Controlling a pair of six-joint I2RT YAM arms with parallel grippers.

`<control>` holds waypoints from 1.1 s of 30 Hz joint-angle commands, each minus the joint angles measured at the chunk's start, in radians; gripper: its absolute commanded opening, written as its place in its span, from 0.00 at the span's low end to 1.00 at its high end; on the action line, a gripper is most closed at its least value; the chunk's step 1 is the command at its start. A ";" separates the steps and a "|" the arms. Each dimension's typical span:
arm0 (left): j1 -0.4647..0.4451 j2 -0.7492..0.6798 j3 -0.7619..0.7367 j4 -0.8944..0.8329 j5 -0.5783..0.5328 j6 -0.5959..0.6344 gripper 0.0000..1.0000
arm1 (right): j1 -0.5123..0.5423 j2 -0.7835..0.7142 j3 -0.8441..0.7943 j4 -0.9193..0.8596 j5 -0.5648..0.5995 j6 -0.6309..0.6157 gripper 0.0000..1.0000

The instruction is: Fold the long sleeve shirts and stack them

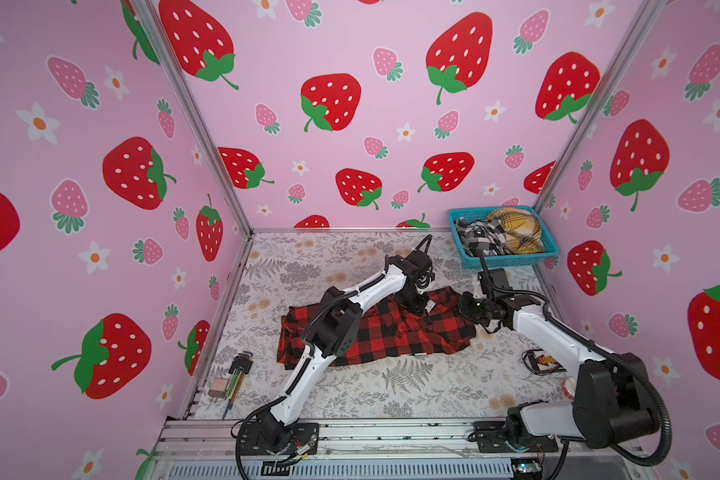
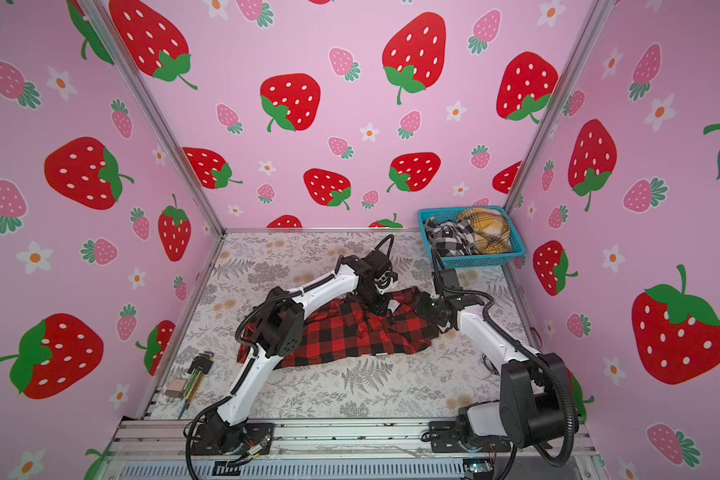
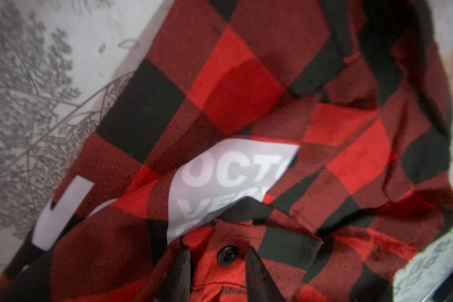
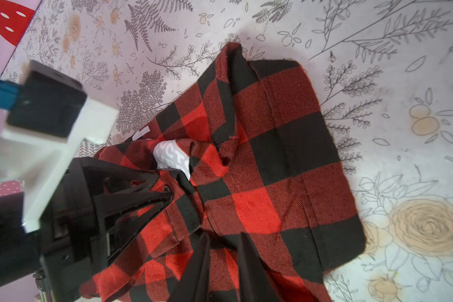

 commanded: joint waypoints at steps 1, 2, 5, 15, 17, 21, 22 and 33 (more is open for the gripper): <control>-0.008 0.008 0.036 -0.037 -0.037 0.015 0.26 | -0.008 -0.038 -0.014 0.003 -0.005 -0.010 0.23; -0.009 0.009 0.035 -0.037 -0.038 0.015 0.21 | -0.010 -0.040 -0.016 0.005 -0.005 -0.011 0.22; -0.012 0.008 0.031 -0.034 -0.032 0.008 0.01 | -0.013 -0.042 -0.022 0.004 -0.006 -0.012 0.22; 0.006 -0.239 -0.216 0.196 -0.006 -0.088 0.00 | -0.027 -0.028 -0.007 0.008 0.000 -0.015 0.21; 0.012 -0.310 -0.289 0.254 -0.016 -0.108 0.00 | -0.027 -0.025 -0.006 0.011 0.000 -0.013 0.21; 0.025 -0.309 -0.263 0.180 0.017 -0.063 0.00 | -0.027 -0.021 -0.009 0.016 -0.007 -0.013 0.21; 0.025 -0.280 -0.229 0.137 0.018 -0.043 0.00 | -0.027 -0.022 -0.011 0.016 -0.005 -0.015 0.20; 0.037 -0.512 -0.499 0.418 0.009 -0.227 0.00 | -0.028 0.010 -0.005 0.042 -0.043 0.000 0.42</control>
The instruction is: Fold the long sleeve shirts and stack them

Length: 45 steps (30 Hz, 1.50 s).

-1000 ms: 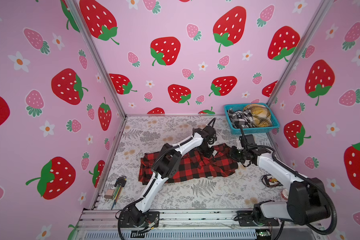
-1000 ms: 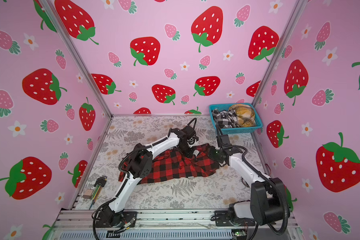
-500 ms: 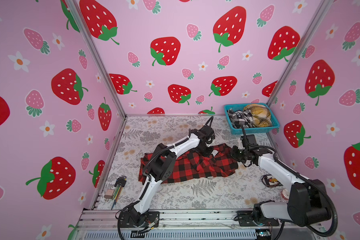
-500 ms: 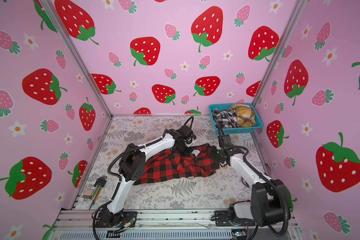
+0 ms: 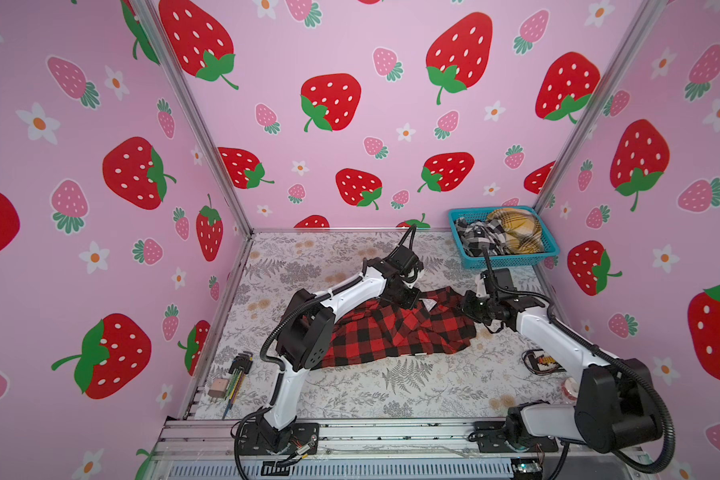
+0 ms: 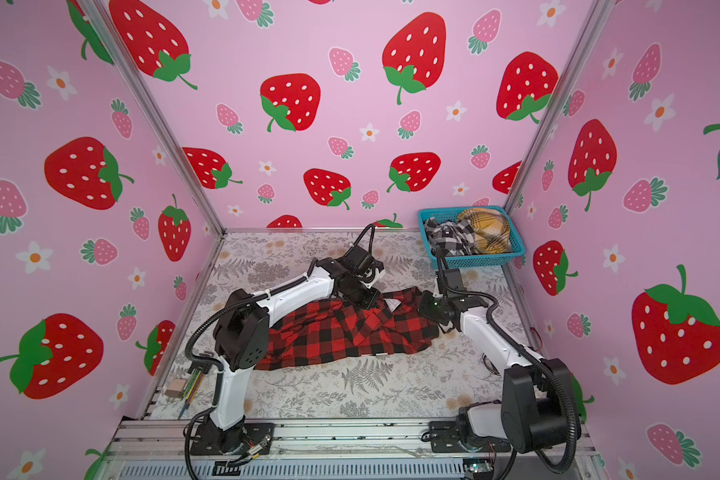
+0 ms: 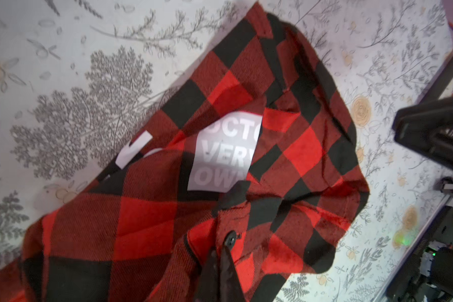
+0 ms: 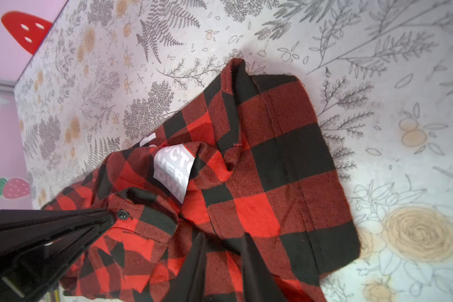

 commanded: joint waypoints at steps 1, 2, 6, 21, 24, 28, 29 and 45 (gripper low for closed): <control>0.009 -0.157 -0.066 0.136 0.004 -0.101 0.00 | -0.007 0.052 0.014 0.040 -0.033 0.010 0.49; 0.009 -0.190 -0.092 0.153 0.006 -0.117 0.00 | -0.007 0.073 0.026 0.048 -0.042 0.012 0.51; 0.011 -0.344 -0.207 0.212 -0.016 -0.191 0.00 | -0.008 0.172 0.096 0.076 -0.048 0.031 0.56; 0.023 -0.894 -0.516 0.230 -0.507 -0.436 0.00 | -0.028 0.469 0.243 0.034 -0.009 0.033 0.27; 0.046 -0.954 -0.535 0.118 -0.774 -0.579 0.00 | -0.028 0.475 0.235 0.025 0.004 0.016 0.21; 0.133 -0.977 -0.584 0.011 -0.901 -0.781 0.00 | -0.028 0.499 0.230 0.021 0.006 -0.007 0.16; 0.159 -0.973 -0.600 0.001 -0.909 -0.823 0.00 | -0.028 0.500 0.229 0.021 0.006 -0.011 0.16; 0.380 -0.638 -0.643 0.011 -0.744 -0.993 0.00 | -0.024 0.486 0.246 -0.028 -0.009 -0.132 0.32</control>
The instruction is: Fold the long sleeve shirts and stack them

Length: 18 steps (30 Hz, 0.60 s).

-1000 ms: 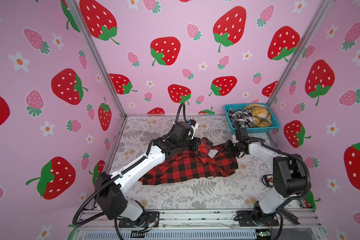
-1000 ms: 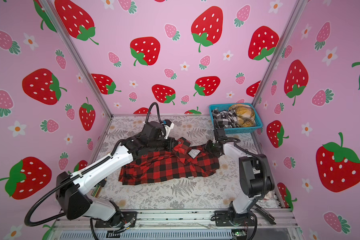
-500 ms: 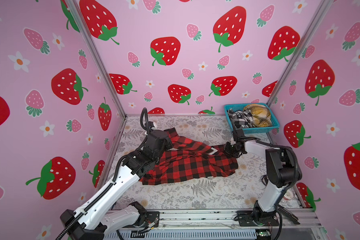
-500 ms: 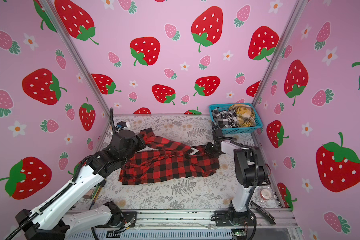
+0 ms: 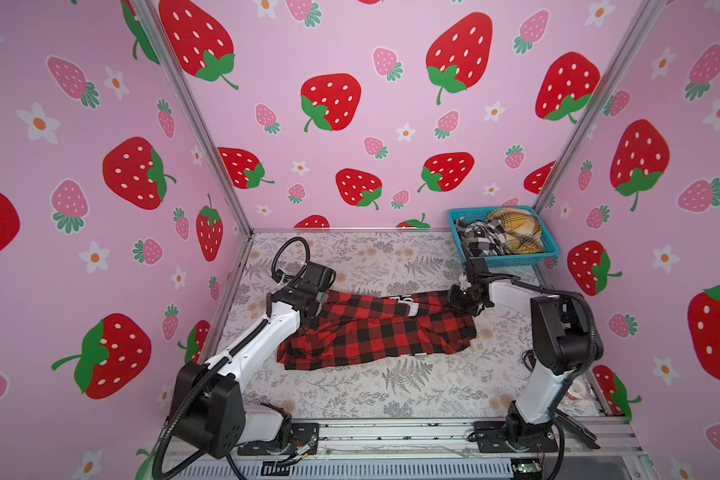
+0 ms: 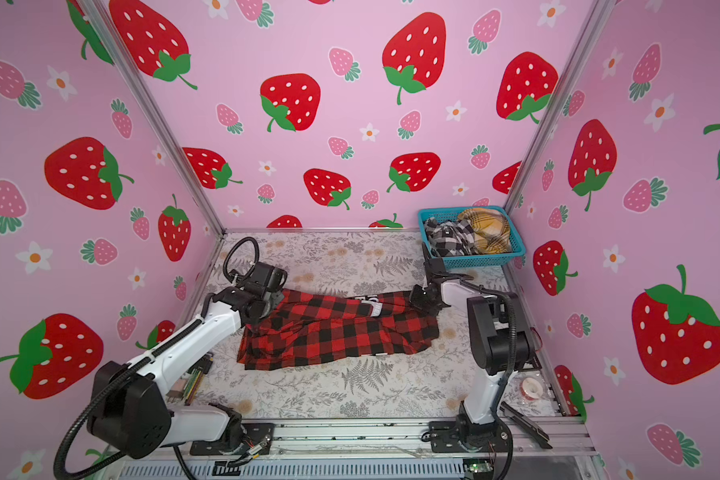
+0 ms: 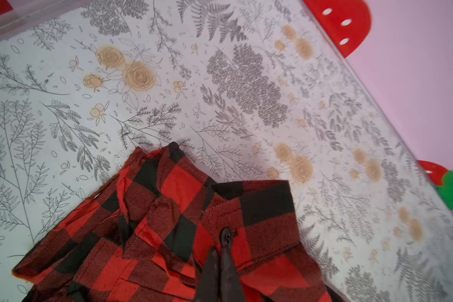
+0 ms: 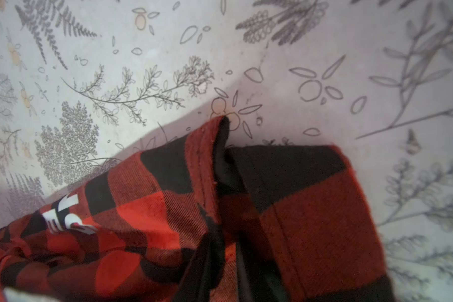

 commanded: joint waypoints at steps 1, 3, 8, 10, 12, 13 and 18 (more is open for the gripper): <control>0.025 0.040 0.039 -0.043 -0.010 -0.028 0.00 | 0.003 -0.019 0.007 -0.044 -0.001 -0.048 0.40; 0.040 0.042 0.029 -0.026 0.003 -0.024 0.00 | 0.023 -0.082 0.003 -0.031 0.002 -0.075 0.51; 0.058 0.042 0.021 -0.010 0.006 -0.020 0.00 | 0.094 -0.200 0.048 -0.092 0.134 -0.158 0.66; 0.067 0.056 0.016 0.002 0.022 -0.020 0.00 | 0.124 -0.185 0.081 -0.121 0.142 -0.192 0.66; 0.076 0.071 0.012 0.014 0.041 -0.021 0.00 | 0.176 -0.151 0.128 -0.162 0.197 -0.224 0.65; 0.079 0.076 0.012 0.013 0.046 -0.027 0.00 | 0.201 -0.141 0.140 -0.161 0.221 -0.234 0.65; 0.089 0.090 -0.012 0.037 0.061 -0.037 0.00 | 0.251 -0.050 0.212 -0.161 0.243 -0.246 0.58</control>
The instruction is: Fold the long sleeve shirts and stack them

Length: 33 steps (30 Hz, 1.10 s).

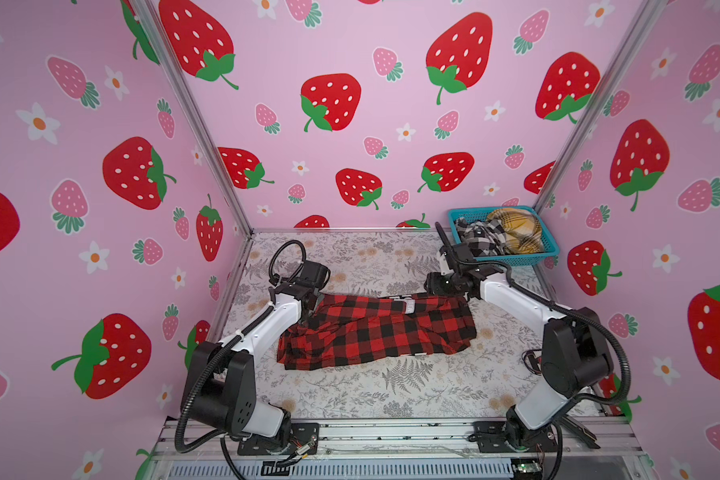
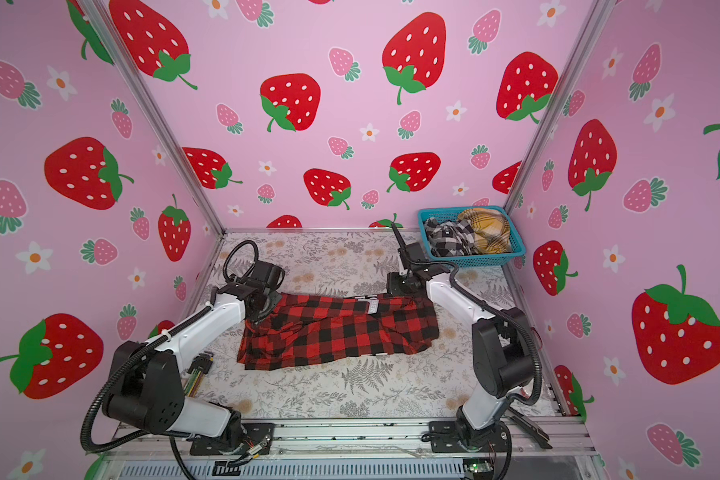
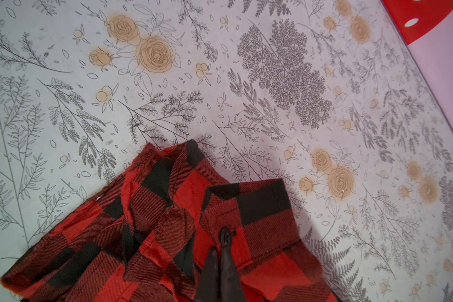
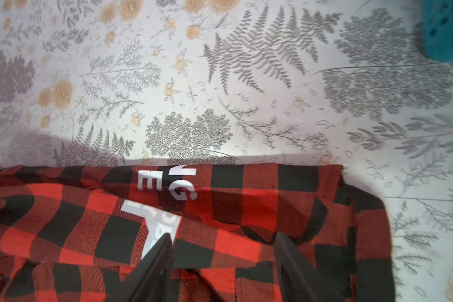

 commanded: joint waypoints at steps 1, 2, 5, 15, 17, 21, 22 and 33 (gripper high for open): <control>0.015 0.018 -0.013 0.019 0.001 -0.028 0.00 | 0.008 0.085 0.053 -0.069 0.049 -0.038 0.56; 0.021 0.026 -0.020 0.029 0.010 -0.030 0.00 | 0.008 0.105 0.067 -0.077 0.050 -0.039 0.55; 0.039 0.052 -0.035 0.038 0.029 -0.043 0.00 | 0.008 0.143 0.060 -0.072 0.056 -0.030 0.52; 0.055 0.089 -0.083 0.015 0.044 -0.070 0.00 | 0.006 0.223 -0.011 -0.044 0.098 -0.021 0.46; 0.056 0.107 -0.083 0.002 0.056 -0.067 0.00 | 0.006 0.235 -0.017 -0.043 0.104 -0.021 0.46; 0.062 0.147 -0.083 0.005 0.099 -0.049 0.00 | 0.006 0.230 -0.024 -0.039 0.105 -0.024 0.46; 0.065 0.153 -0.081 0.003 0.116 -0.041 0.00 | 0.006 0.225 -0.023 -0.039 0.105 -0.025 0.46; 0.082 0.020 0.182 -0.369 0.024 0.148 0.63 | 0.016 0.032 0.075 -0.159 0.132 -0.044 0.51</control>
